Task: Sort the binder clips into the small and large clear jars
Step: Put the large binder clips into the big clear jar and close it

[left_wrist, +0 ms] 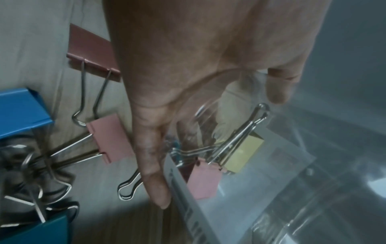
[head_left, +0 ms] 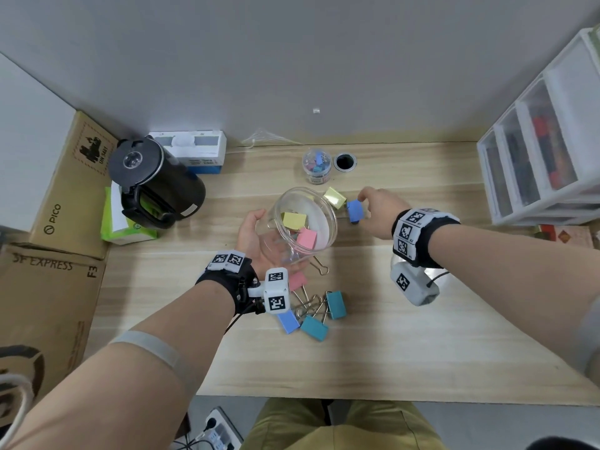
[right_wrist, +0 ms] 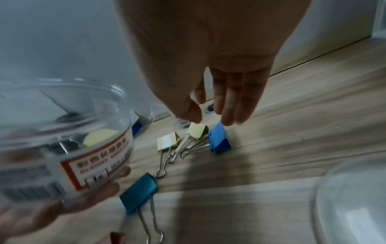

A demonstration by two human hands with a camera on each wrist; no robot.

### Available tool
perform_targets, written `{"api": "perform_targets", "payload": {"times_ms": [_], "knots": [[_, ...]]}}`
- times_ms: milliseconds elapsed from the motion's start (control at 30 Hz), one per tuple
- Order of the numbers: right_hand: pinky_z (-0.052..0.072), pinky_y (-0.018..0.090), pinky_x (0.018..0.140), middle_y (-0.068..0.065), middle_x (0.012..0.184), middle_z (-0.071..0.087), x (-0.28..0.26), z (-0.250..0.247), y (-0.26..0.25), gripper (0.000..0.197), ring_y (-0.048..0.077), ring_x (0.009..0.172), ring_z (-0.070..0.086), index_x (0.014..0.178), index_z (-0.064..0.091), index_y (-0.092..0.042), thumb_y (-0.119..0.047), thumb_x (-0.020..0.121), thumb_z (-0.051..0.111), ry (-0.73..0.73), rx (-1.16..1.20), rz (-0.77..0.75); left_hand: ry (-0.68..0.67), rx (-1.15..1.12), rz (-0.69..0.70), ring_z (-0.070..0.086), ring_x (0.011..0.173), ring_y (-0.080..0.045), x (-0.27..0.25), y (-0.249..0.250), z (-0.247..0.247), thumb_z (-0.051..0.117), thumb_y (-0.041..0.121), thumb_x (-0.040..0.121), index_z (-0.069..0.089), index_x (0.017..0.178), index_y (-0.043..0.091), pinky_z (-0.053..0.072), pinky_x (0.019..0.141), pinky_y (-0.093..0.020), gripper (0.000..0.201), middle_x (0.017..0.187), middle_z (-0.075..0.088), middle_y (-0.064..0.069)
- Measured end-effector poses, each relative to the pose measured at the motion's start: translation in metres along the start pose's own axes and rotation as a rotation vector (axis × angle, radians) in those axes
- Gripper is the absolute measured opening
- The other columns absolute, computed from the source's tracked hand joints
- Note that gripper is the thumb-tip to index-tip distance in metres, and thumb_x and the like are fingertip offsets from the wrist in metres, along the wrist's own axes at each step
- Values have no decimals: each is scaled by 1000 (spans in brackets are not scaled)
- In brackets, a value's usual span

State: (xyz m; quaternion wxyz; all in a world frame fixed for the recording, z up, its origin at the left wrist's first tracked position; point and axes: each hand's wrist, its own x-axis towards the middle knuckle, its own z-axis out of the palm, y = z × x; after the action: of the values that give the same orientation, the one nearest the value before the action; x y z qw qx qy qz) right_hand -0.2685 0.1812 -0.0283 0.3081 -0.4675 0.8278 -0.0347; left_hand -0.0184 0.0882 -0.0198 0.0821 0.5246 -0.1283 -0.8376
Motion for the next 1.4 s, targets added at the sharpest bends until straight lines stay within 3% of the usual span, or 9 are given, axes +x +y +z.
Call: {"api": "perform_targets", "payload": {"times_ms": [133,333,600,700,800,900,1100,1267,1400], "knots": [[47,35,67,8,123,43,20,15,-1,57,28,86,54,134,40,-23,-27,83,65,-11,-86,27,0,-20,23,62,118,-43,1,12,-6,53,59,83,59,140,9,45,100,-59,76,140,60,-18],[39,32,75,6,127,47,48,23,-5,61,27,116,47,132,43,-17,-24,79,73,-11,-250,-68,12,-25,10,63,116,-44,10,23,-18,51,63,84,60,137,8,55,89,-57,77,135,64,-20],[45,31,64,2,98,59,47,23,4,37,25,82,56,102,42,-24,-23,77,70,-92,-263,-59,-18,-21,-64,56,122,-43,26,26,-21,51,67,82,62,132,5,41,107,-58,80,130,64,-22],[52,34,66,0,100,59,45,10,12,54,24,82,60,114,44,-29,-33,72,78,-234,-161,-50,-21,-18,-62,59,119,-43,28,30,-14,49,66,83,62,133,7,45,103,-58,78,127,66,-21],[54,32,73,-7,99,64,41,-6,15,50,18,84,63,105,56,-28,-35,65,85,-319,23,-62,-21,5,-54,64,108,-41,26,34,-1,50,65,83,62,131,9,52,93,-55,74,122,66,-18],[51,30,76,-7,90,69,37,-23,11,40,14,76,62,94,62,-21,-29,65,88,-223,307,-20,-28,20,-28,62,111,-42,23,36,8,49,61,84,65,129,9,50,93,-55,71,128,66,-18],[50,21,58,7,83,70,24,-42,-7,30,14,66,61,92,62,-12,-15,73,85,-29,773,48,19,41,-6,58,123,-45,17,36,16,49,60,83,57,142,10,50,93,-57,77,136,63,-22],[45,16,61,-4,99,66,2,-45,-28,32,6,64,60,97,69,-18,-14,70,86,-103,508,-180,58,-18,14,59,124,-42,11,25,10,61,52,76,58,140,8,44,101,-61,77,139,60,-20],[42,17,59,-21,76,55,-14,-46,-46,37,9,64,57,105,66,-22,-15,73,81,-75,161,-313,66,-11,-1,64,109,-44,6,12,4,63,52,74,66,122,4,44,102,-59,68,122,68,-21]]}}
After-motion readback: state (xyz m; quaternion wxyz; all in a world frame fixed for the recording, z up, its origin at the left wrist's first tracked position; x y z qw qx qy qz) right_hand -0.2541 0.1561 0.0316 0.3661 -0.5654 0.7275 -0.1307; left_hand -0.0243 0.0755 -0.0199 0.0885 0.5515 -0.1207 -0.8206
